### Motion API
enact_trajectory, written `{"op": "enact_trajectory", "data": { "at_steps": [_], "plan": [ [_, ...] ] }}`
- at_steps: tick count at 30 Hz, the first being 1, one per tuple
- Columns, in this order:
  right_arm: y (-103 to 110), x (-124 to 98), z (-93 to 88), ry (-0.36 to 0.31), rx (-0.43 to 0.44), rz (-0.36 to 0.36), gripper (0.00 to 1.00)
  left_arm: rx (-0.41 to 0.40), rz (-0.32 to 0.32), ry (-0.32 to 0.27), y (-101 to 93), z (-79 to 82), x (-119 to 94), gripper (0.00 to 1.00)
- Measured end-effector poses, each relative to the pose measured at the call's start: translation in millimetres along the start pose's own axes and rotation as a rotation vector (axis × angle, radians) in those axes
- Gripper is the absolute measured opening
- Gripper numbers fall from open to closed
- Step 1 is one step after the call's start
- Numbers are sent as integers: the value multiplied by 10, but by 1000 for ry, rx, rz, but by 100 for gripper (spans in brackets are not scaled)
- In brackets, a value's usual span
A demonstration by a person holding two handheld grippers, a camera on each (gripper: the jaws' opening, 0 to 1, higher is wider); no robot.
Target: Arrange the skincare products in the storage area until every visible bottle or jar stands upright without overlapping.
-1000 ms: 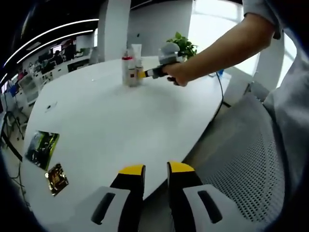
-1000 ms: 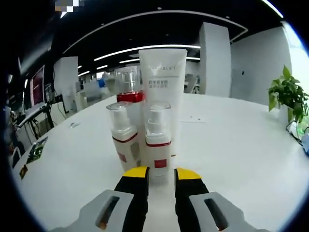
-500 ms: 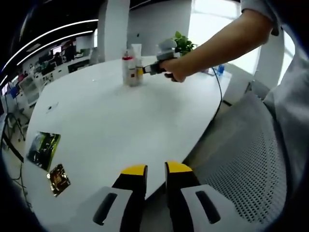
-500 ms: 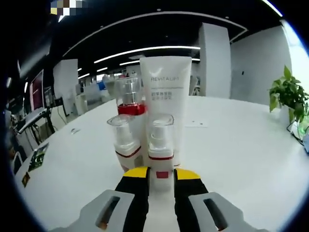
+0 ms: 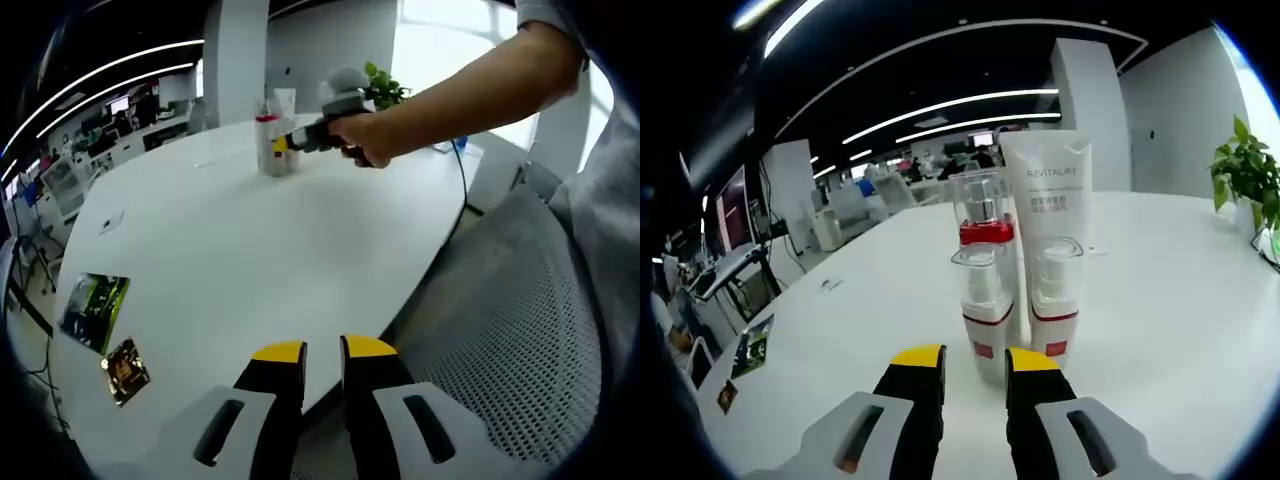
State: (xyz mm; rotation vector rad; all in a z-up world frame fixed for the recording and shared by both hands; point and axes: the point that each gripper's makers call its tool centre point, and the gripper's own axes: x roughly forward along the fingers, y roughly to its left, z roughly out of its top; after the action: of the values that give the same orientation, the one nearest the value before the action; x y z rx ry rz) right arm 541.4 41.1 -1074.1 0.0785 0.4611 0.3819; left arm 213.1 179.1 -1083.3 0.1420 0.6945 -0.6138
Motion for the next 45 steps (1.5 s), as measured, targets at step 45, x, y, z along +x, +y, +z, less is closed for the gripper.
{"op": "enact_trajectory", "data": {
  "at_steps": [45],
  "plan": [
    [1355,-338,-230,193,27,322,5,18,11,16,42,-32,15,14]
  ]
}}
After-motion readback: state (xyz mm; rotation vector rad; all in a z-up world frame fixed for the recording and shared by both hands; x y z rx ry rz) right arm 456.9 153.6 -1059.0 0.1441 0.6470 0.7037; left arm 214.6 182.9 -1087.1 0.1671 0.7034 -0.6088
